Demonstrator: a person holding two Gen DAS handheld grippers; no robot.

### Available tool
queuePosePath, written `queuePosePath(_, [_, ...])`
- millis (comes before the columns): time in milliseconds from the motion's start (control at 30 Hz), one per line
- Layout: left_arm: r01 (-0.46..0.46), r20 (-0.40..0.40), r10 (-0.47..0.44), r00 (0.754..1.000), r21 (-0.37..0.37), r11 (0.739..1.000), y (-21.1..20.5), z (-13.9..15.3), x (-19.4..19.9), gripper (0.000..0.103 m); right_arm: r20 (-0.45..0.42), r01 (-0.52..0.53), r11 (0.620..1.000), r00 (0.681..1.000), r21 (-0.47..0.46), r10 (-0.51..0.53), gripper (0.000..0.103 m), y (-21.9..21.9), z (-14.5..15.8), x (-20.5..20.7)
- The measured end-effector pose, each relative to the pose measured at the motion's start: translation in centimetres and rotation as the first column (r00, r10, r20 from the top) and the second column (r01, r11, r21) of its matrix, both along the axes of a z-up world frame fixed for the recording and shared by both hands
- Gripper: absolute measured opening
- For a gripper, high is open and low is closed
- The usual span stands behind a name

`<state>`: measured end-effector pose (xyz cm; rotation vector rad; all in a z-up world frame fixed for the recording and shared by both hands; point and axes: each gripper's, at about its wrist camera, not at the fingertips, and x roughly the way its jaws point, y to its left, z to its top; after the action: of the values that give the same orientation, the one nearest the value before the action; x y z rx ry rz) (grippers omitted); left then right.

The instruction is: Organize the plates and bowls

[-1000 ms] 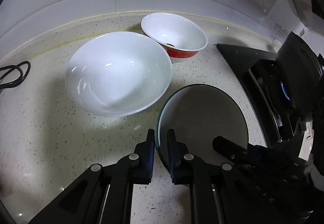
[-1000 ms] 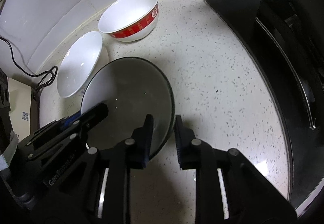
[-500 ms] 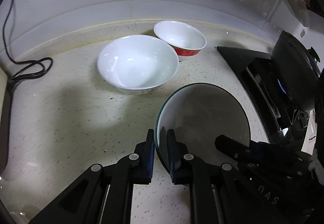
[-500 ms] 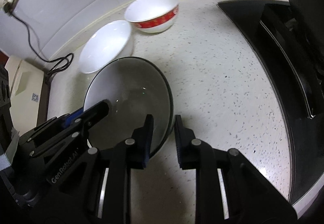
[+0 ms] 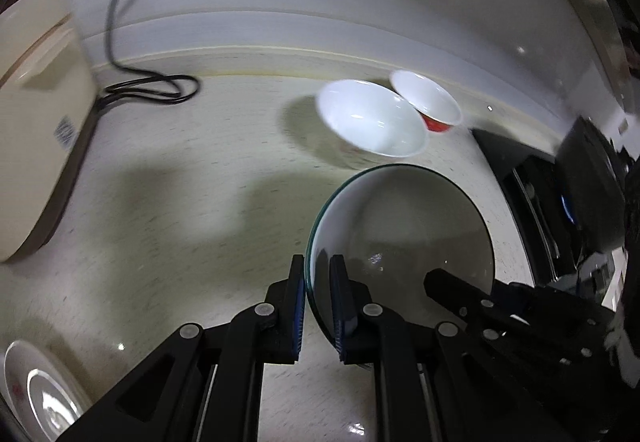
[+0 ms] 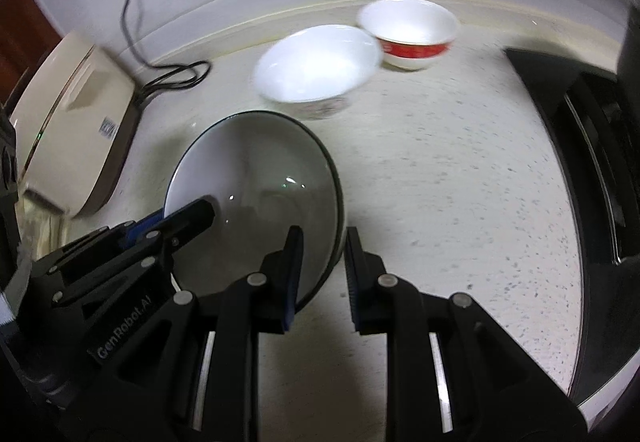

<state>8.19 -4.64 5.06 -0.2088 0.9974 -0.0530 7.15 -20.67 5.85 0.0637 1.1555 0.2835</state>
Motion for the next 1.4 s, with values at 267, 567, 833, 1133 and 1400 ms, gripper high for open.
queuePosePath(267, [-0.096, -0.022, 0.095, 0.995, -0.018, 0.995, 3.1, -0.5, -2.3, 0.012, 0.011, -0.105, 0.994, 0.994, -0.04, 0.106, 0.024, 3.5, 0.1, -1.1])
queuePosePath(567, [-0.158, -0.068, 0.155, 0.986, -0.036, 0.987, 5.1, -2.1, -3.0, 0.012, 0.007, -0.166, 0.984, 0.986, -0.064, 0.166, 0.024, 6.1, -0.7, -1.3])
queuePosePath(833, [-0.181, -0.087, 0.177, 0.98, -0.038, 0.983, 6.1, -2.7, -3.1, 0.012, 0.016, -0.197, 0.977, 0.98, -0.081, 0.199, 0.024, 7.4, -0.9, -1.1])
queuePosePath(1133, [-0.202, -0.106, 0.199, 0.974, -0.023, 0.979, 6.7, -3.4, -3.2, 0.012, -0.007, -0.221, 0.972, 0.975, -0.074, 0.221, 0.024, 8.2, -1.7, -0.9])
queuePosePath(1400, [-0.221, -0.122, 0.219, 0.968, -0.005, 0.975, 7.3, -4.0, -3.3, 0.012, -0.039, -0.244, 0.968, 0.969, -0.064, 0.242, 0.024, 9.1, -2.7, -1.1])
